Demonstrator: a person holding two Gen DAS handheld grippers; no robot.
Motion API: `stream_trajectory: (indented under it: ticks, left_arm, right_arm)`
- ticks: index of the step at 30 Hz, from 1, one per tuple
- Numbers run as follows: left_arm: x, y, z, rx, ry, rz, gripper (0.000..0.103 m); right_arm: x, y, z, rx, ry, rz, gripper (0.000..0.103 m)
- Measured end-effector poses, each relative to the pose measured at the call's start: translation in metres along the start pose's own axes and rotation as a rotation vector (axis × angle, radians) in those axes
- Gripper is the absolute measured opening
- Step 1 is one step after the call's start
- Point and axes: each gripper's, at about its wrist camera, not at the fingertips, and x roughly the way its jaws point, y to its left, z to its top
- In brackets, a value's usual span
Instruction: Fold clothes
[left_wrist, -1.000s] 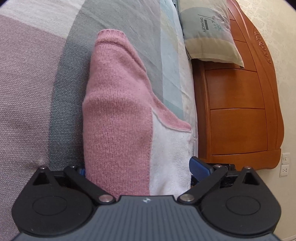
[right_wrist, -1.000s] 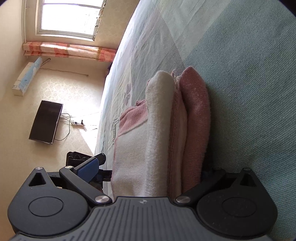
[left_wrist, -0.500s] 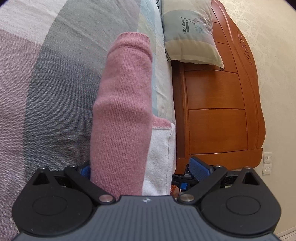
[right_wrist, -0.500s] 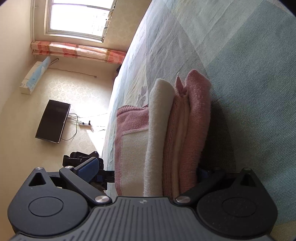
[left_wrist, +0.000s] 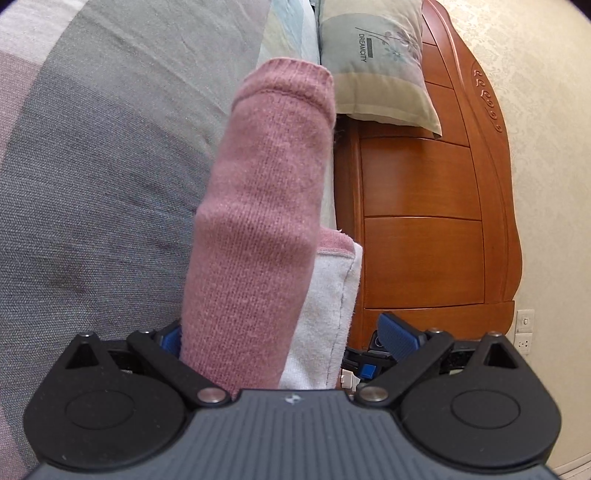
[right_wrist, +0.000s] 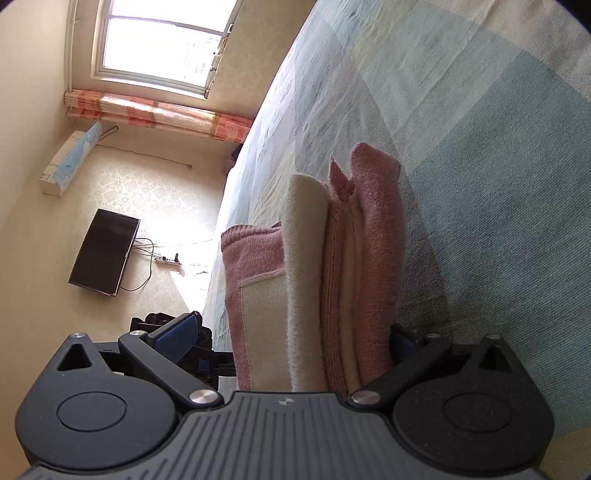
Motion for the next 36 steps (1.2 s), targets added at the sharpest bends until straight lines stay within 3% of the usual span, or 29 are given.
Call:
stream_trajectory:
  ticks: [8,11,17,23,36]
  left_arm:
    - [0.011,0.025,-0.009,0.016,0.039,0.105,0.099]
    - [0.007,0.033,-0.011,0.020,0.046,0.115,0.098]
    - [0.013,0.036,-0.012,0.025,0.065,0.133,0.099]
    - [0.000,0.032,-0.017,0.002,0.063,0.050,0.099]
    - [-0.001,0.017,-0.023,0.041,0.077,0.020,0.099]
  right_arm:
    - [-0.015,-0.037,-0.004,0.052,-0.003,-0.045,0.103]
    - [-0.016,-0.055,-0.010,0.090,0.000,-0.041,0.103]
    - [-0.004,-0.057,-0.014,0.073,0.027,-0.046,0.103]
    - [-0.007,-0.042,-0.016,0.060,0.029,-0.022,0.103]
    - [-0.023,-0.016,-0.009,0.016,0.012,-0.038,0.103]
